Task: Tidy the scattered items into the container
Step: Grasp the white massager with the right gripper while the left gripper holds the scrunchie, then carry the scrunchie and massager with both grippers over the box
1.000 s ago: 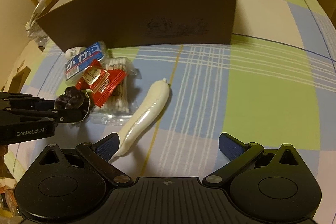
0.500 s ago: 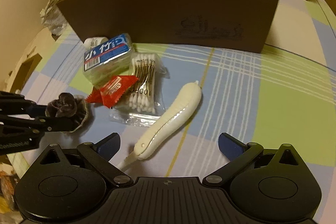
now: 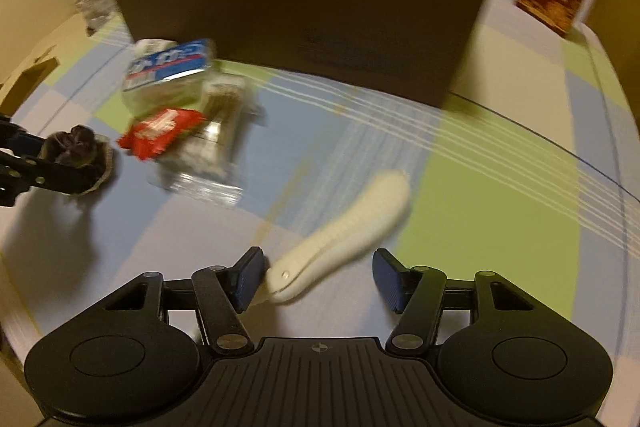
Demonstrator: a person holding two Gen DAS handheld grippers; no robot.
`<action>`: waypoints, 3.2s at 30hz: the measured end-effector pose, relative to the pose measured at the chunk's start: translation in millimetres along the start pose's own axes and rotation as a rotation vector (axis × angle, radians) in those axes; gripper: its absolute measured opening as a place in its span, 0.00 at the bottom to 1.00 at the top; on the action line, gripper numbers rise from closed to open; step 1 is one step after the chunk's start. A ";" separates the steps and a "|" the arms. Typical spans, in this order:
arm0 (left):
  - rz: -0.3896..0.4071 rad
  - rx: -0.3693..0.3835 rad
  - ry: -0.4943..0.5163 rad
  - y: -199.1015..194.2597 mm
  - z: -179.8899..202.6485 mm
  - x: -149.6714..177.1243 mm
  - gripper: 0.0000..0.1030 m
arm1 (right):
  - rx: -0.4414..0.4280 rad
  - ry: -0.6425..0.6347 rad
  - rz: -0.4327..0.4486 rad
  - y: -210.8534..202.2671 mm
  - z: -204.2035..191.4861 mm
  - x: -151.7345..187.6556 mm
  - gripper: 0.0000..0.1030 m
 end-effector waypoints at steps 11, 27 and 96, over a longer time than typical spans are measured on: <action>0.015 -0.014 -0.003 14.3 0.9 -1.0 0.25 | 0.029 0.106 0.051 0.6 9.1 -4.5 0.73; 0.008 -0.036 -0.062 3.1 -8.7 12.8 0.25 | -0.031 -0.078 0.067 -4.8 -6.3 3.8 0.65; 0.362 -0.066 0.146 -72.0 -18.8 -217.0 0.19 | -0.207 0.133 0.479 -61.9 49.7 -245.3 0.22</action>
Point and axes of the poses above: each gripper's, at about its wrist camera, not at the fingertips, and y roughly the way its jaws point, z to its right, x to its underside, the point moved 6 cm from there along y, roughly the way its jaws point, and after that the axes turned 3 degrees about x, right-handed, at the moved point
